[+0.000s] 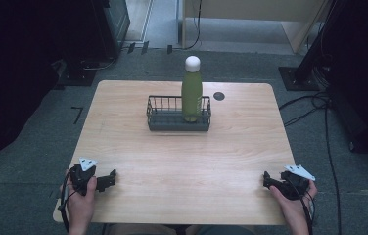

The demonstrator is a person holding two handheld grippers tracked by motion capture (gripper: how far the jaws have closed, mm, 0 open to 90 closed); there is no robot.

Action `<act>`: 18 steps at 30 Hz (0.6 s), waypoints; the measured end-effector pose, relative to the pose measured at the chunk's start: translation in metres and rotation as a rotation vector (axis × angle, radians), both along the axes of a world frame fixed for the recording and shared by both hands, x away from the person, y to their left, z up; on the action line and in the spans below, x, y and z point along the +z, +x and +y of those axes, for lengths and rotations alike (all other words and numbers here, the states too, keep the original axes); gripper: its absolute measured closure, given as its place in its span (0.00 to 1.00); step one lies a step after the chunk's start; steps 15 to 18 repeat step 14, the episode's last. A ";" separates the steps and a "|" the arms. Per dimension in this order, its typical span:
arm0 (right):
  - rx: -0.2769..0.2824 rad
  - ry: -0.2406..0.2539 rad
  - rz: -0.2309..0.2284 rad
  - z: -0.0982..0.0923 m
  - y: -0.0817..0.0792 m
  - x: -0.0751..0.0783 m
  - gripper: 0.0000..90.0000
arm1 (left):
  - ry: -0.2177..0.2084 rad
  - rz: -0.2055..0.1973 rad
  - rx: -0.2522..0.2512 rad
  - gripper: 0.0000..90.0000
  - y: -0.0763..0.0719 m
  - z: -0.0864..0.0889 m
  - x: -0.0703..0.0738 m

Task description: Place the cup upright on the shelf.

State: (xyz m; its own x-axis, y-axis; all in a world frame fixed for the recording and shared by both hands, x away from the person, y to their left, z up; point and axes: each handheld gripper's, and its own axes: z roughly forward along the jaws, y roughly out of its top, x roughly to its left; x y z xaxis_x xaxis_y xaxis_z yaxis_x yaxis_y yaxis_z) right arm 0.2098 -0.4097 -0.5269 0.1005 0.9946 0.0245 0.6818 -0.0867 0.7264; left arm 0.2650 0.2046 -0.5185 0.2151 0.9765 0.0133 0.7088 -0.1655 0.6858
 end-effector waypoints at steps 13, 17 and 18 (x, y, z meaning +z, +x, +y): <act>-0.015 0.002 -0.005 -0.003 -0.010 0.000 0.09 | 0.000 0.000 0.001 0.00 0.000 0.000 0.000; -0.015 0.002 -0.005 -0.003 -0.010 0.000 0.09 | 0.000 0.000 0.001 0.00 0.000 0.000 0.000; -0.015 0.002 -0.005 -0.003 -0.010 0.000 0.09 | 0.000 0.000 0.001 0.00 0.000 0.000 0.000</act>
